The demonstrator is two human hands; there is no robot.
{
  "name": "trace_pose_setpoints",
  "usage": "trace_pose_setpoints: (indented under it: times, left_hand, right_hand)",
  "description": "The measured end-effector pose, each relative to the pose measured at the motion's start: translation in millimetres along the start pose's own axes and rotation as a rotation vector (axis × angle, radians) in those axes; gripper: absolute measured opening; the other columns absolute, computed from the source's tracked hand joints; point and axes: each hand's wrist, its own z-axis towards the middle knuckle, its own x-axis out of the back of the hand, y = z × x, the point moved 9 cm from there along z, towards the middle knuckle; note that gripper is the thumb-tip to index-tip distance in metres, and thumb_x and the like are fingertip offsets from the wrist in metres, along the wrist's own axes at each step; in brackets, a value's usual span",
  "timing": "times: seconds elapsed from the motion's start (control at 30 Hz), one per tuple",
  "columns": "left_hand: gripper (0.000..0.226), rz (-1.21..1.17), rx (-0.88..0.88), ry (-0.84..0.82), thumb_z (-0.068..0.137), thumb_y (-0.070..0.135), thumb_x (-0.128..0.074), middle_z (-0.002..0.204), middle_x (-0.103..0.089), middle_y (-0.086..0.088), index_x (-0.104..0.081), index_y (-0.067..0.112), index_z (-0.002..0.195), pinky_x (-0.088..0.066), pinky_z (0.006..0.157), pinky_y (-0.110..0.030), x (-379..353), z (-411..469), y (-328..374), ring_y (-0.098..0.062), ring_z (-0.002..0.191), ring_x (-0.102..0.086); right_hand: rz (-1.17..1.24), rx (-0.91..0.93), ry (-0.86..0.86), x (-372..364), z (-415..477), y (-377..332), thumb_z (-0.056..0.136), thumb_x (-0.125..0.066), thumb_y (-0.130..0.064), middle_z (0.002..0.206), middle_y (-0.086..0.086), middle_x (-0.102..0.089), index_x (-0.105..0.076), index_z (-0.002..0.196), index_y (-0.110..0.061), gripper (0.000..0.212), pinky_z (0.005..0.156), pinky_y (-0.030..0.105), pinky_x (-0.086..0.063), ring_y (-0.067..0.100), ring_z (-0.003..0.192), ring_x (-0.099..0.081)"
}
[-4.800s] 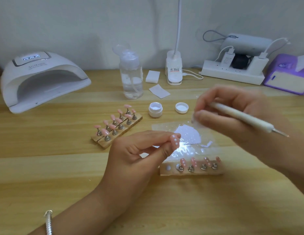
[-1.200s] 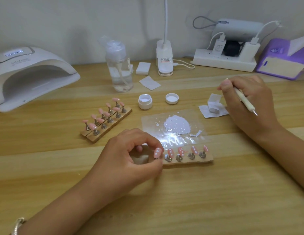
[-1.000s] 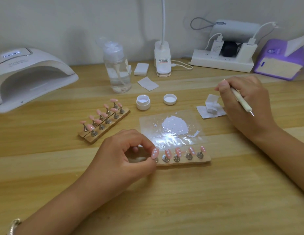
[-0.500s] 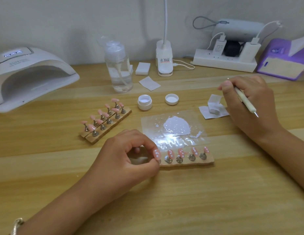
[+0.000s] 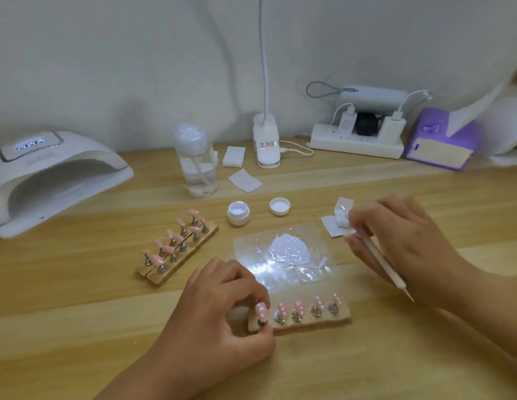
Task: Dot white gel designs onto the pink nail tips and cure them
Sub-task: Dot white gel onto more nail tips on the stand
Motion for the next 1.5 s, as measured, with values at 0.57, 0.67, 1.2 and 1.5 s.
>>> trace_pose_setpoints:
  times: [0.57,0.67,1.2,1.5]
  left_hand:
    - [0.022,0.167,-0.210,0.121,0.046,0.021,-0.079,0.067,-0.061,0.017,-0.070,0.030,0.064,-0.039,0.072,-0.027,3.3,3.0,19.5,-0.009,0.068,-0.061]
    - [0.022,0.177,-0.241,0.117,0.046,0.021,-0.078,0.066,-0.060,0.018,-0.068,0.031,0.063,-0.037,0.070,-0.025,0.2,3.7,19.2,-0.008,0.065,-0.060]
    - [0.022,0.173,-0.232,0.095,0.049,0.023,-0.077,0.070,-0.060,0.019,-0.069,0.031,0.068,-0.040,0.071,-0.024,-3.1,5.8,13.8,-0.006,0.069,-0.057]
    - [0.016,0.195,-0.261,0.048,0.061,0.032,-0.079,0.074,-0.060,0.018,-0.069,0.032,0.073,-0.039,0.072,-0.023,-7.7,4.7,12.0,-0.003,0.074,-0.053]
  right_hand:
    - [0.212,-0.379,0.036,-5.4,-34.9,32.0,0.097,-0.046,-0.033,0.104,-0.008,-0.067,-0.071,0.111,-0.021,0.031,0.097,0.016,-0.033,0.019,0.101,-0.058]
    - [0.161,-0.363,0.016,-5.4,-30.4,31.2,0.093,-0.050,-0.033,0.101,-0.005,-0.066,-0.071,0.110,-0.017,0.031,0.094,0.020,-0.034,0.019,0.102,-0.056]
    - [0.053,-0.138,-0.158,-24.2,-28.0,14.1,0.084,-0.044,-0.019,0.097,0.001,-0.069,-0.078,0.098,-0.019,0.037,0.091,0.032,-0.036,0.022,0.110,-0.049]
    - [0.096,-0.179,-0.159,-21.8,-30.1,19.0,0.083,-0.042,-0.016,0.098,0.000,-0.066,-0.076,0.110,-0.020,0.044,0.086,0.034,-0.043,0.020,0.105,-0.054]
